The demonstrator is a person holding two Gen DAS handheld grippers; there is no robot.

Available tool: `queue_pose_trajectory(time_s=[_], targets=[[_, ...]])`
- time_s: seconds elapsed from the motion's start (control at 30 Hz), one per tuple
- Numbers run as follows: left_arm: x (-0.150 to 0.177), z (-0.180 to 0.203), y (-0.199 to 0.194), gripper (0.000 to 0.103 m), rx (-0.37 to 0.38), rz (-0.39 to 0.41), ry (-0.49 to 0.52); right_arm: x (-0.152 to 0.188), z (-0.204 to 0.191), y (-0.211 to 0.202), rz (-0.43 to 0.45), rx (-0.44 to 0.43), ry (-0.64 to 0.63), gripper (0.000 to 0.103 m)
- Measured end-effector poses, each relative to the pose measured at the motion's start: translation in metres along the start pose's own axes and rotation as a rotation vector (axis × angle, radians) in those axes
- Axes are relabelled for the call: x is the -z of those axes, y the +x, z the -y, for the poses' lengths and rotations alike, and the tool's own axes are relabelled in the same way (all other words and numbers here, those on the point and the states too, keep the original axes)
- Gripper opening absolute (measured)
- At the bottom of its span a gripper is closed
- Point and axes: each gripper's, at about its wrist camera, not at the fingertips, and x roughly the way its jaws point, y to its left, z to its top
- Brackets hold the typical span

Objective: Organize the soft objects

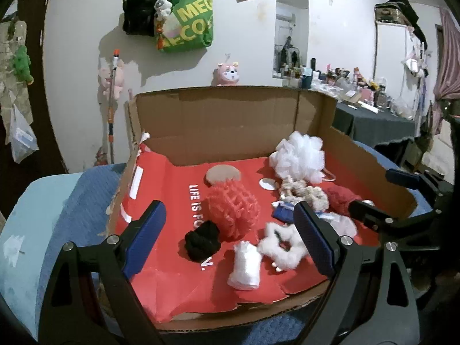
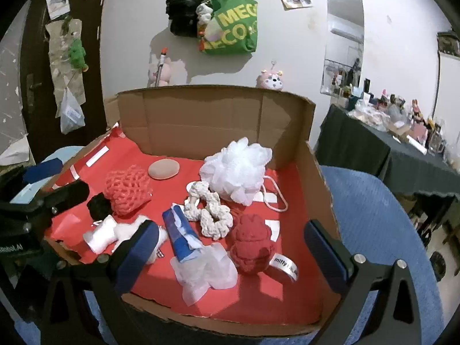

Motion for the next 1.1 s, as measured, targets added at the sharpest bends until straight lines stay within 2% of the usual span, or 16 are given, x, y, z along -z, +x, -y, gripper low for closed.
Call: queue_pose_trajectory(time_s=[0.13, 0.33, 0.53, 1.1], targets=[[0.006, 0.004, 0.003, 0.091, -0.038, 0.008, 0.031, 0.007, 0.003, 0.002, 0.0, 0.017, 0.033, 0.103], [0.016, 0.001, 0.007, 0.091, -0.01, -0.011, -0.022, 0.014, 0.006, 0.005, -0.007, 0.027, 0.07, 0.103], [0.023, -0.001, 0.013, 0.091, -0.034, -0.031, -0.044, 0.017, 0.005, 0.001, 0.019, 0.048, 0.066, 0.103], [0.026, -0.001, 0.017, 0.091, -0.039, -0.05, -0.047, 0.019, 0.007, 0.0, 0.038, 0.064, 0.067, 0.103]])
